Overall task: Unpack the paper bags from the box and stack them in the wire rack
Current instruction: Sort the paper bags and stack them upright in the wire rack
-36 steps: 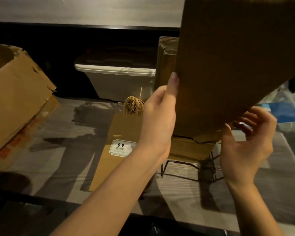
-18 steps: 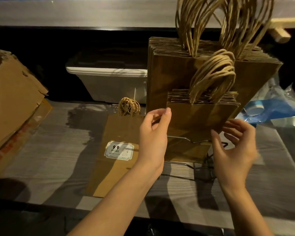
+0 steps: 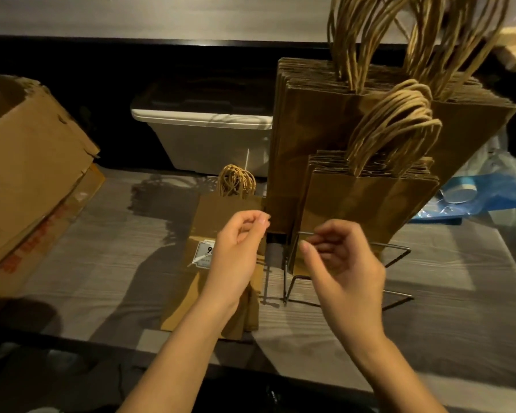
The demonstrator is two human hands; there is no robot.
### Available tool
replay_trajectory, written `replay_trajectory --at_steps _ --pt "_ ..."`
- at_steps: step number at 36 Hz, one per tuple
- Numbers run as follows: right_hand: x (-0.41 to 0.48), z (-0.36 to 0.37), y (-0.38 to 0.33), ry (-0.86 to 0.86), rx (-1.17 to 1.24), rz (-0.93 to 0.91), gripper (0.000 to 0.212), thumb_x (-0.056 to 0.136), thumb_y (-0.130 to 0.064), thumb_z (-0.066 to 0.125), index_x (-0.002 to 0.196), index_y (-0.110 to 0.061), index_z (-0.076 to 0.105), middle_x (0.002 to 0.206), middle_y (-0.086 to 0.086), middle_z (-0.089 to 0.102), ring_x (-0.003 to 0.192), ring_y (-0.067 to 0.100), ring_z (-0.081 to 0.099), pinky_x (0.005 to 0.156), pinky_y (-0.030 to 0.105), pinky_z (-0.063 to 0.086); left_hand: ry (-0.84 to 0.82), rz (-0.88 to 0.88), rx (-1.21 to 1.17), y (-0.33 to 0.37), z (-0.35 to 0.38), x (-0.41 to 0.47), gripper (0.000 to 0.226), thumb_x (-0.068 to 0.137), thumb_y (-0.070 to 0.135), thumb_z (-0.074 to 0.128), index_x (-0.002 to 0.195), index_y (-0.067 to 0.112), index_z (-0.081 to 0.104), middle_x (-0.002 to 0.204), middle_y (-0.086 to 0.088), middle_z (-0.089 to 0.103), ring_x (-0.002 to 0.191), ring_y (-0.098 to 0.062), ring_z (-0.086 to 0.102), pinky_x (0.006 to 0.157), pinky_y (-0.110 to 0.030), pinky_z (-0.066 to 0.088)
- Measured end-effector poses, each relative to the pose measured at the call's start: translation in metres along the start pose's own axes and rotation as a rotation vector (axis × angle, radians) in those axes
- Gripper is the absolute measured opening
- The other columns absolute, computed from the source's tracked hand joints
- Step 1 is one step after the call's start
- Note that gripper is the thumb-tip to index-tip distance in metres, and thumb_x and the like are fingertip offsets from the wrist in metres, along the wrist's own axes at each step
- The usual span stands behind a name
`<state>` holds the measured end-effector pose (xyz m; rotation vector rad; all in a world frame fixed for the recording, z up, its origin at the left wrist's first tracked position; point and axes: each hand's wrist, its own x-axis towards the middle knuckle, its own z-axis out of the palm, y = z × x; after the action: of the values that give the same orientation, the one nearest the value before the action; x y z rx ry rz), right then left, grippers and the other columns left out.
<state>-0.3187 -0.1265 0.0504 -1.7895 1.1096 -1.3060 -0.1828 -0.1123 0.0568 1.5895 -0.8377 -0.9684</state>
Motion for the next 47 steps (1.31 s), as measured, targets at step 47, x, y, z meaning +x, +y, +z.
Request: replay_trajectory --at_steps 47 --pt "-0.046 0.056 -0.002 -0.48 0.525 0.671 0.051 0.083 -0.006 0.067 0.118 -0.036 0.047 0.127 -0.012 0.05 0.099 0.011 0.063 0.069 0.016 0.052 0.586 -0.34 -0.223 -0.067 -0.085 -0.01 0.022 0.095 0.034 0.052 0.107 0.016 0.045 0.095 -0.002 0.057 0.085 -0.016 0.056 0.071 -0.033 0.048"
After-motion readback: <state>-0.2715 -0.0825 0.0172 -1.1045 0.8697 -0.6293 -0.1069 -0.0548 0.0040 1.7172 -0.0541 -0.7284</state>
